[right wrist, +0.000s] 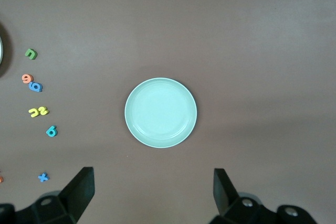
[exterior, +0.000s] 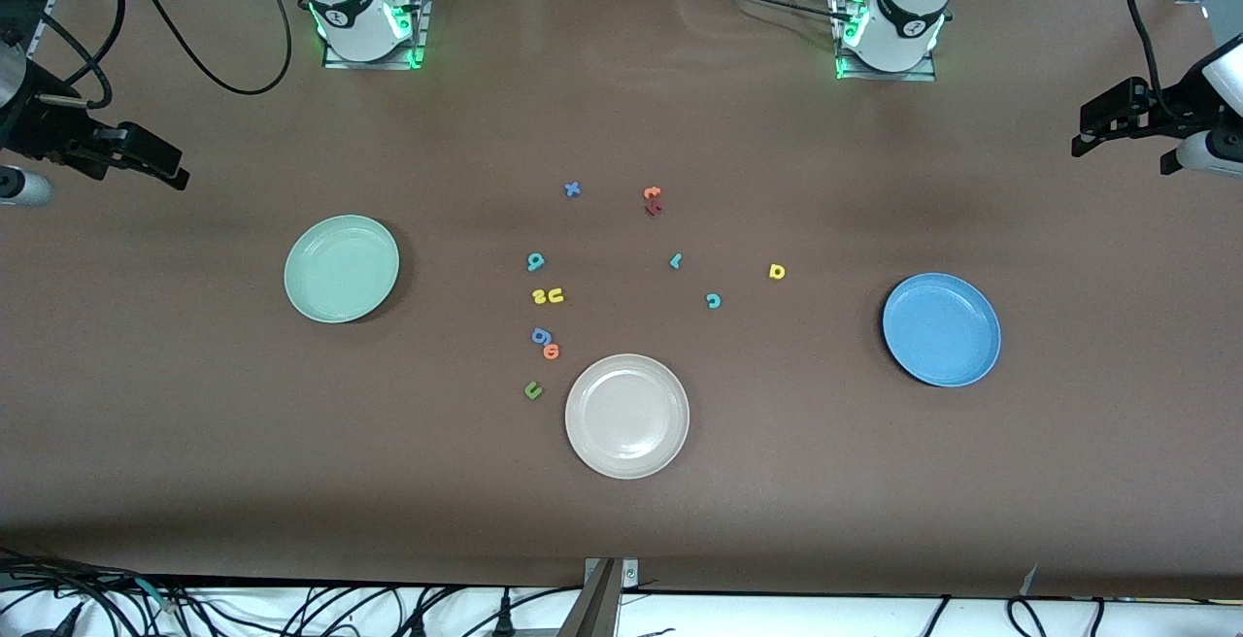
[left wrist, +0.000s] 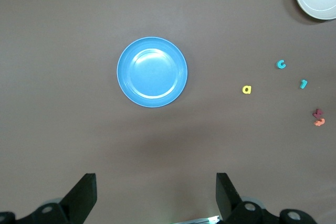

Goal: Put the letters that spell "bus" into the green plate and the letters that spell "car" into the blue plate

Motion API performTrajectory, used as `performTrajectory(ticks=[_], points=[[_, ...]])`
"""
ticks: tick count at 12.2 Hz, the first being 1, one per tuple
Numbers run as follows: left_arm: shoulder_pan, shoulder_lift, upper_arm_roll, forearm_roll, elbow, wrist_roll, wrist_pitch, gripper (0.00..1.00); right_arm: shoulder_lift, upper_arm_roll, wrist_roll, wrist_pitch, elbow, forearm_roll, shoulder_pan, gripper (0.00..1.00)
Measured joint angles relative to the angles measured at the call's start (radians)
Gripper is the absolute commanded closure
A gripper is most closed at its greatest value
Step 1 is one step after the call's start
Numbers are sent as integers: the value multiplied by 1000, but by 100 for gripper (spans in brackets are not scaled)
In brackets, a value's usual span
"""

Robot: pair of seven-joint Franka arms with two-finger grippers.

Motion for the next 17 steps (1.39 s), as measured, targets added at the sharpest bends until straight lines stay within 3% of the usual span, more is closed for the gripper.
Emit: performTrajectory(ticks=[17], points=[[4,0,10,1,0,-1,-16,0,-4,1,-1,0,1,0,1,0]])
